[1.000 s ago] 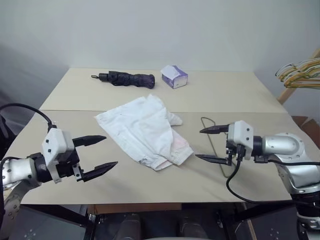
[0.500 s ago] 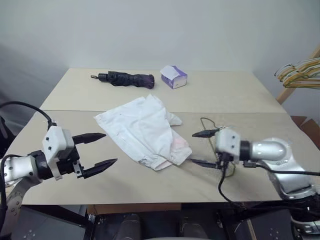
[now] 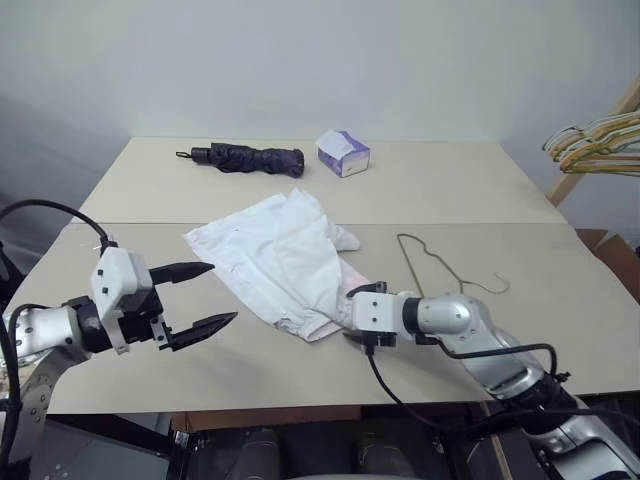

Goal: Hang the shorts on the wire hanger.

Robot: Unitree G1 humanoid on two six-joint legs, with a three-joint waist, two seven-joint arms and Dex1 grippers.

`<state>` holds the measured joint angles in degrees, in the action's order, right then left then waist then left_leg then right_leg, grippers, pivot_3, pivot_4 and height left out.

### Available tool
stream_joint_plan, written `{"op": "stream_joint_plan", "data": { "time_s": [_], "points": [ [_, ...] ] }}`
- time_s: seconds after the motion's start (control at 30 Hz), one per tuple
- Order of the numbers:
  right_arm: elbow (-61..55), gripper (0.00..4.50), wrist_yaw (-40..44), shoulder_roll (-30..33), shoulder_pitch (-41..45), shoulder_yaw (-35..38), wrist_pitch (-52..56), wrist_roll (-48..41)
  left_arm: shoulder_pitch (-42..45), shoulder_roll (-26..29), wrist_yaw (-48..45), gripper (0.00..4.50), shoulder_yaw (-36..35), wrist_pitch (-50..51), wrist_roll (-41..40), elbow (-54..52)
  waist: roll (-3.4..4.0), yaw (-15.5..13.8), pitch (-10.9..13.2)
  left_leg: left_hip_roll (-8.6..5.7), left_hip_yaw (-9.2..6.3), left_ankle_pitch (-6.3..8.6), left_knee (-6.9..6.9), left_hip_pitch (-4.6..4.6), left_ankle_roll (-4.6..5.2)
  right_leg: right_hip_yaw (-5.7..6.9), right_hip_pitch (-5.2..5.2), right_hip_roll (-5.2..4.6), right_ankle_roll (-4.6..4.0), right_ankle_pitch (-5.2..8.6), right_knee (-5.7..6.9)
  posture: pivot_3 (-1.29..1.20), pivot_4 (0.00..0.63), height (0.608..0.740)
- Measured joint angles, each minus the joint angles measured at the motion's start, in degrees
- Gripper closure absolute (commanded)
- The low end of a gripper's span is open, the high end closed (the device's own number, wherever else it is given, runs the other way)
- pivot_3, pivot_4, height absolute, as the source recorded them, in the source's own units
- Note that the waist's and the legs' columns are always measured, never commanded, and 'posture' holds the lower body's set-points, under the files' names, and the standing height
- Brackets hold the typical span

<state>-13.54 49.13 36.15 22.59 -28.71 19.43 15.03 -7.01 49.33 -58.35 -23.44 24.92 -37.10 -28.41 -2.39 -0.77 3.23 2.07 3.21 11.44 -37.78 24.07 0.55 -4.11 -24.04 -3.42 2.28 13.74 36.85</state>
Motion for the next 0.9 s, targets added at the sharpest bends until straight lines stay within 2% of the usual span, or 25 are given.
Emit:
{"op": "stream_joint_plan", "data": {
  "time_s": [0.27, 0.37, 0.5, 0.7, 0.87, 0.9],
  "points": [
    [0.9, 4.47, 1.5, 1.2, 1.2, 0.6, -1.6, 0.3, -0.1, -0.4, 0.4, 0.0, 0.6, -0.7, 1.0, 0.0, -0.01, 0.2, 0.0, 0.01, 0.0, 0.0, 0.0, 0.0, 0.0, 0.0, -0.01, 0.01, 0.07, -0.04, 0.04, 0.08, 0.0, 0.74],
    [3.6, 4.47, 2.0, 2.7, 3.1, 1.8, -5.0, -0.2, -0.1, -0.8, 0.5, 0.0, 1.2, -1.0, 1.1, 0.0, -0.02, 0.2, 0.0, 0.0, 0.01, 0.0, 0.0, 0.0, 0.0, 0.0, 0.0, 0.01, 0.12, -0.07, 0.03, 0.08, 0.0, 0.74],
    [13.4, 4.47, 2.0, 5.1, 8.0, 3.4, -13.4, -0.5, 0.1, -1.3, 0.5, 0.0, 2.1, -1.3, 1.4, 0.0, -0.02, 0.2, 0.0, 0.0, 0.01, 0.0, 0.0, -0.01, 0.0, 0.0, 0.0, 0.01, 0.12, -0.08, 0.03, 0.08, 0.0, 0.74],
    [40.9, 4.47, -2.2, 7.0, 23.1, 4.5, -31.5, 3.8, 1.1, -1.4, 0.3, 0.0, 2.8, -2.5, 2.3, 0.5, -0.02, 0.8, 0.0, 0.0, 0.01, -0.01, 0.01, -0.01, 0.0, -0.01, 0.0, 0.02, 0.12, -0.09, 0.03, 0.08, 0.0, 0.74],
    [57.8, 4.47, -7.8, 5.1, 30.2, 4.2, -41.1, 8.5, 1.8, -1.4, 0.1, 0.0, 3.6, -3.1, 3.0, 0.9, -0.04, 1.6, 0.0, 0.0, -0.03, -0.01, 0.02, -0.01, 0.0, -0.02, 0.02, 0.03, 0.1, -0.1, 0.05, 0.08, 0.0, 0.74],
    [59.7, 3.85, -8.1, 4.3, 30.5, 4.1, -42.2, 8.9, 1.8, -1.4, 0.1, 0.0, 3.7, -3.3, 3.1, 1.0, -0.03, 1.7, 0.0, 0.0, -0.03, -0.02, 0.01, -0.01, 0.0, -0.02, 0.02, 0.03, 0.1, -0.1, 0.07, 0.08, 0.0, 0.74]
  ]
}}
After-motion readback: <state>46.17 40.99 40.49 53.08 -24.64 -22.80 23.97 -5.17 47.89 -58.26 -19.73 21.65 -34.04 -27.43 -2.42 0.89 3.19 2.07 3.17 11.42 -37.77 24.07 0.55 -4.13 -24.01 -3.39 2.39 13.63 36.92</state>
